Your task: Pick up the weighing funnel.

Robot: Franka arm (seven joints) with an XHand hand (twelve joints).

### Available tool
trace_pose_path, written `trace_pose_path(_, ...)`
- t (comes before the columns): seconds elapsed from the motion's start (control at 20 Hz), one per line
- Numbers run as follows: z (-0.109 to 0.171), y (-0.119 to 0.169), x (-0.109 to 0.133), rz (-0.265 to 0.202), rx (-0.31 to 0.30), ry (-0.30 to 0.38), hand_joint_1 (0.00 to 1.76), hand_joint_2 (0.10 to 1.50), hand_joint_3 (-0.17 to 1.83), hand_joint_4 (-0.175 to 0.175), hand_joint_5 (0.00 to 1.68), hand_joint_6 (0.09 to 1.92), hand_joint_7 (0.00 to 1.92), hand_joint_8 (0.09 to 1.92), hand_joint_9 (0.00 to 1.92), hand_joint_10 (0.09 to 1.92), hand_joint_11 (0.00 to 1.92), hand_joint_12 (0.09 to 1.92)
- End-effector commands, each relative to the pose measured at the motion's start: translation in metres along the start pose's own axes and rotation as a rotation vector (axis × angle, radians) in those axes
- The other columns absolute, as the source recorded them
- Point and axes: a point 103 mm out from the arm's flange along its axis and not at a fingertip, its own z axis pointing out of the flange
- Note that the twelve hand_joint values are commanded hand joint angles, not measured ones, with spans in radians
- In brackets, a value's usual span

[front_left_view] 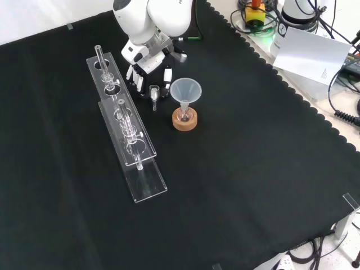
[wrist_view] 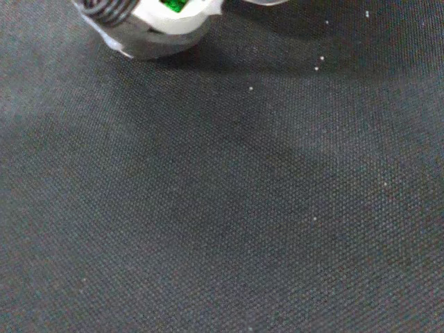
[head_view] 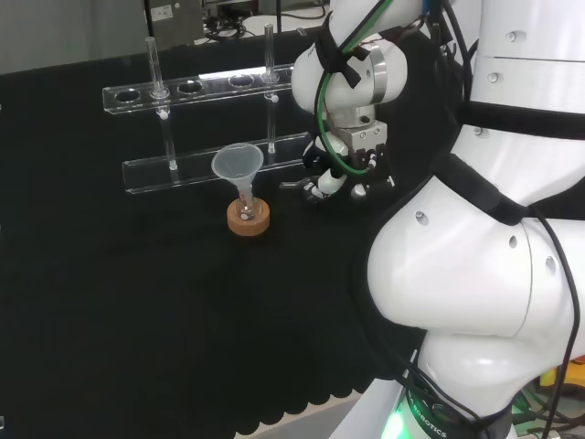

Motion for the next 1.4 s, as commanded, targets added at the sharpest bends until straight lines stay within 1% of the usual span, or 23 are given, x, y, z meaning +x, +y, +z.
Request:
trace_pose_path(0.05,-0.003,0.000,-0.001,0.004,0.005,-0.020,1.04,0.90,0.38,0.175,1.03,0.99,1.20,0.75,1.14,0.45,0.63,1.19)
trace_pose_path(0.1,-0.003,0.000,-0.002,0.004,0.006,-0.021,1.12,0.91,0.36,0.049,1.03,0.98,1.15,0.81,1.14,0.44,0.64,1.18)
trace_pose_path(0.15,-0.003,0.000,-0.001,0.004,0.007,-0.023,1.19,0.93,0.31,-0.052,1.03,0.97,1.11,0.87,1.15,0.44,0.65,1.18)
trace_pose_path(0.2,-0.004,-0.001,-0.001,0.004,0.007,-0.022,1.22,0.95,0.28,-0.113,1.03,0.96,1.09,0.90,1.15,0.43,0.65,1.17)
trace_pose_path(0.25,-0.005,-0.001,-0.001,0.004,0.006,-0.022,1.24,0.96,0.26,-0.145,1.03,0.95,1.08,0.92,1.15,0.43,0.65,1.17)
trace_pose_path(0.3,-0.007,-0.001,-0.002,0.003,0.004,-0.020,1.25,0.96,0.25,-0.162,1.03,0.95,1.07,0.93,1.15,0.43,0.65,1.17)
trace_pose_path(0.35,-0.008,-0.002,-0.002,0.003,0.001,-0.020,1.26,0.96,0.24,-0.169,1.03,0.95,1.07,0.93,1.15,0.43,0.65,1.17)
trace_pose_path(0.55,-0.014,-0.004,-0.005,0.005,-0.008,-0.022,1.26,0.97,0.23,-0.175,1.03,0.94,1.07,0.92,1.15,0.43,0.66,1.17)
trace_pose_path(0.7,-0.025,-0.010,-0.005,0.007,-0.016,-0.033,1.26,0.97,0.22,-0.175,1.04,0.93,1.08,0.91,1.15,0.42,0.68,1.16)
trace_pose_path(0.75,-0.028,-0.013,-0.005,0.007,-0.019,-0.035,1.25,0.93,0.28,-0.090,1.05,0.94,1.10,0.88,1.16,0.42,0.68,1.16)
trace_pose_path(0.8,-0.032,-0.015,-0.005,0.008,-0.022,-0.039,1.25,0.89,0.37,-0.019,1.05,0.95,1.13,0.85,1.16,0.41,0.69,1.15)
trace_pose_path(0.85,-0.035,-0.018,-0.004,0.009,-0.024,-0.041,1.24,0.86,0.42,0.024,1.06,0.96,1.14,0.83,1.16,0.41,0.69,1.15)
trace_pose_path(0.9,-0.038,-0.020,-0.004,0.011,-0.027,-0.045,1.24,0.84,0.45,0.048,1.06,0.96,1.15,0.82,1.17,0.41,0.70,1.15)
trace_pose_path(0.95,-0.042,-0.022,-0.003,0.013,-0.028,-0.046,1.24,0.83,0.47,0.060,1.07,0.97,1.15,0.82,1.17,0.41,0.70,1.15)
trace_pose_path(1.1,-0.052,-0.031,-0.002,0.016,-0.029,-0.051,1.24,0.82,0.48,0.071,1.07,0.97,1.15,0.81,1.16,0.40,0.70,1.15)
trace_pose_path(1.4,-0.076,-0.055,0.005,0.022,-0.038,-0.073,1.24,0.82,0.49,0.073,1.07,0.97,1.15,0.82,1.16,0.40,0.70,1.15)
